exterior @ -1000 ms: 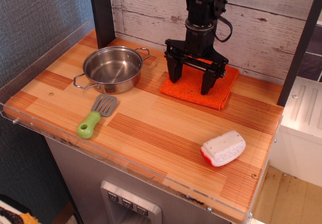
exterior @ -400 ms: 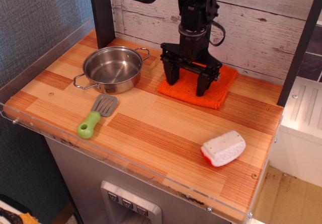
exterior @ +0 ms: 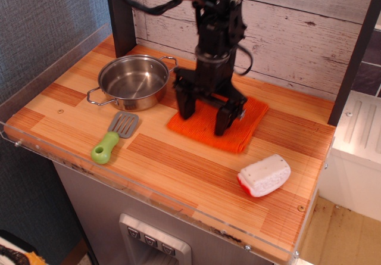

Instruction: Slide the rag forward between the green handle and the sushi.

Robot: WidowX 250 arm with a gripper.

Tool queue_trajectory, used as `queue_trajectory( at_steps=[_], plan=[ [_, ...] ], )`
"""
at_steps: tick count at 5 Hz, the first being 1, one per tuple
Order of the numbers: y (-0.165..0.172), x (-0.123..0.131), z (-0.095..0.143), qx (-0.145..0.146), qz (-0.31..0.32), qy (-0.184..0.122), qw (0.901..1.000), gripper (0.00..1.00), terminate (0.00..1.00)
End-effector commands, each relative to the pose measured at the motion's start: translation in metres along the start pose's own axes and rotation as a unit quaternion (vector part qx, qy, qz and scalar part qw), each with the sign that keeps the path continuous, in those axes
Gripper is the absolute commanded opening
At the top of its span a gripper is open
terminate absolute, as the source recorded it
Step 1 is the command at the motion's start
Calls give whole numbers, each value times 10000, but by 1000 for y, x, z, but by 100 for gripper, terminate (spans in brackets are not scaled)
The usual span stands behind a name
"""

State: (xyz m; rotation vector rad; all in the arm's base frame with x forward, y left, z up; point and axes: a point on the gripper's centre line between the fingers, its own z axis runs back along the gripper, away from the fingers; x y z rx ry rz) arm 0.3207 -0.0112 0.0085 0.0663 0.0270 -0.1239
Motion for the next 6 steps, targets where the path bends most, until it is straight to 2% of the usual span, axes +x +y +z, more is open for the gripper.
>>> queue_trajectory(
  at_steps=[1,2,3,4,5,6],
  plan=[
    [8,-43,10,-76,2,-86,9999,100,0],
    [11,-58,7,-24,-80,-11,10000,100,0],
    [6,-52,15,-106,-182,-133,9997,100,0],
    [4,-51,58,-205,-115,-624,9978,100,0],
    [5,-57,88,-386,11,-870,9955,100,0],
    [12,-62,100,-420,126,-842,9955,100,0]
  ],
)
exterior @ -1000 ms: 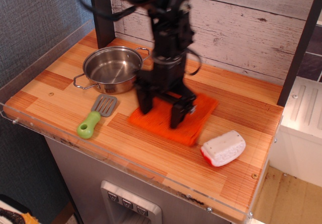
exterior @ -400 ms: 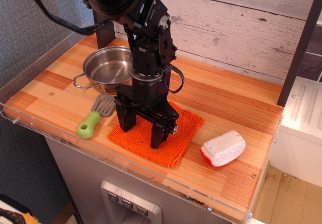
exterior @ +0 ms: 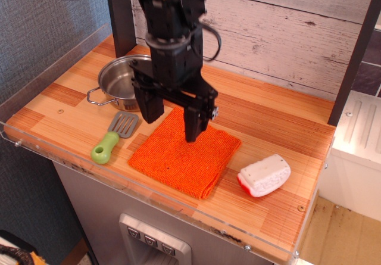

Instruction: Slide the rag forward between the green handle and the sushi.

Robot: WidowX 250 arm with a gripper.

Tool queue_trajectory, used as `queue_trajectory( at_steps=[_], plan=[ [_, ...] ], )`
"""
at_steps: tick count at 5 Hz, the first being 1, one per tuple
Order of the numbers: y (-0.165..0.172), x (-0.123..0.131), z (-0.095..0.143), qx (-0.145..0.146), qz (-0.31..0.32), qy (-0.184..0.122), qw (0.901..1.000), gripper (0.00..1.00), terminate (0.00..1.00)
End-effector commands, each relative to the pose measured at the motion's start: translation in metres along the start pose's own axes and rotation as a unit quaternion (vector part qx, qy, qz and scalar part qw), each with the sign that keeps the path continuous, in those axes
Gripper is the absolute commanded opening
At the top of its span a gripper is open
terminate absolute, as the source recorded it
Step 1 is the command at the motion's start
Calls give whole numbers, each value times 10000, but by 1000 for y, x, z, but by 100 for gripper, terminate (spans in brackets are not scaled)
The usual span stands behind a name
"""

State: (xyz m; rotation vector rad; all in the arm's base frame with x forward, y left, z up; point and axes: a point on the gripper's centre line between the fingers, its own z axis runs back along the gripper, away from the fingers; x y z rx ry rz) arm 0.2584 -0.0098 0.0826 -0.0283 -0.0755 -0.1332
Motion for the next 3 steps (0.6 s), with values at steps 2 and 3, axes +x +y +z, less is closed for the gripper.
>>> queue_trajectory(
  at_steps=[2,3],
  plan=[
    [14,9,28,7,-215,-162,9996,100,0],
    [14,9,28,7,-215,-162,9996,100,100]
  ],
)
